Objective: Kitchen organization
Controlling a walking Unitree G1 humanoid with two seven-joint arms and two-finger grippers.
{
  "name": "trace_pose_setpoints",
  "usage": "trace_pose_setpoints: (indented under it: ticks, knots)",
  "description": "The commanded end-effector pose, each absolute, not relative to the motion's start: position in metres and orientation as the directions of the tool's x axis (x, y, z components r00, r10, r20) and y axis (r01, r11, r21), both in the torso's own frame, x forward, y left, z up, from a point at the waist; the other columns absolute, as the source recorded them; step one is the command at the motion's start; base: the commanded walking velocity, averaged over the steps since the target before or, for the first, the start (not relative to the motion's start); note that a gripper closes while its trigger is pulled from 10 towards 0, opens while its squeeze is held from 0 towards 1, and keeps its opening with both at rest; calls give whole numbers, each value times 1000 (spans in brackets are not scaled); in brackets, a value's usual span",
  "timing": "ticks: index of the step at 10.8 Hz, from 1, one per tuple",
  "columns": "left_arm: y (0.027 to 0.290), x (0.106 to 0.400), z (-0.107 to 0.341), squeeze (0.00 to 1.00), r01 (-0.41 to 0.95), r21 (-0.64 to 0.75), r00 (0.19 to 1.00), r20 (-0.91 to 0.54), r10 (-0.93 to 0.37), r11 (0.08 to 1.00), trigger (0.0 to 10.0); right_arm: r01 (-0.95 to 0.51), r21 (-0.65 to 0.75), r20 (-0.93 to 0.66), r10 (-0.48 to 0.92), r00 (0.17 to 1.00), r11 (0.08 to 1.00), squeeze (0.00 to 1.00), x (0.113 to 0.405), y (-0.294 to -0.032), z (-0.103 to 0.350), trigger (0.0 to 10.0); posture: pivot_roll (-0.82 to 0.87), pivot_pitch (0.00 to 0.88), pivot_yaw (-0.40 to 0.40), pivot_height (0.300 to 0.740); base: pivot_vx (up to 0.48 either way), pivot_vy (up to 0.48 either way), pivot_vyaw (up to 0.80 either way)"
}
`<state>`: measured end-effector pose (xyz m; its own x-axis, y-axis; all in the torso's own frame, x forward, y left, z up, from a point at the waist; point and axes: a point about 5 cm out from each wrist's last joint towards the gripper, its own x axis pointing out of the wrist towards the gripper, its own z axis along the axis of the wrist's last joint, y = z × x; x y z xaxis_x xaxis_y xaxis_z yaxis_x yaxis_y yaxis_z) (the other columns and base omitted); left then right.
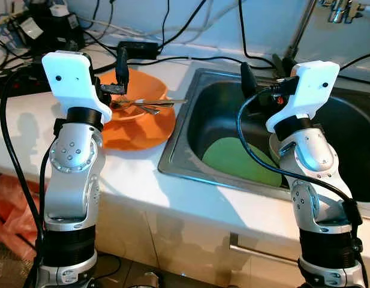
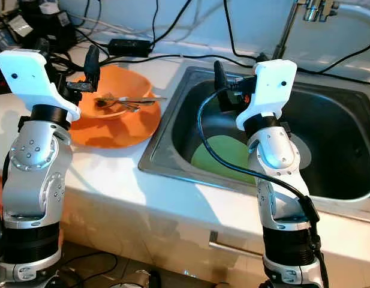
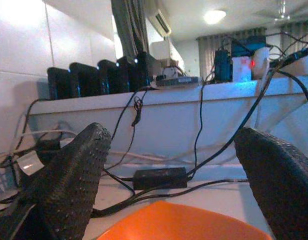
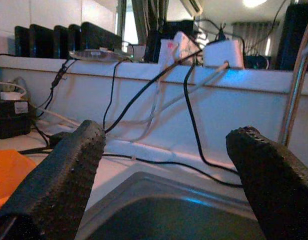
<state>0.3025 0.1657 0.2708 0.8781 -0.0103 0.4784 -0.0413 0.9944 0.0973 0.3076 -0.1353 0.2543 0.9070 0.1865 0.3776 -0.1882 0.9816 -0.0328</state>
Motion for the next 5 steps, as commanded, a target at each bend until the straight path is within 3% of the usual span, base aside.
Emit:
trace_pose_setpoints:
  ticks: [1,5]
  knots:
    - [167,304,258,0,-43,115,907,422,-10,992,10000,-207,1,352,193,916,978,0,305,-136,251,10000,26,132,0,740,0,0,0]
    - [163,293,234,0,-27,186,916,397,-50,982,10000,-279,-14,276,272,922,960,0,300,-131,236,10000,29,153,-9,740,0,0,0]
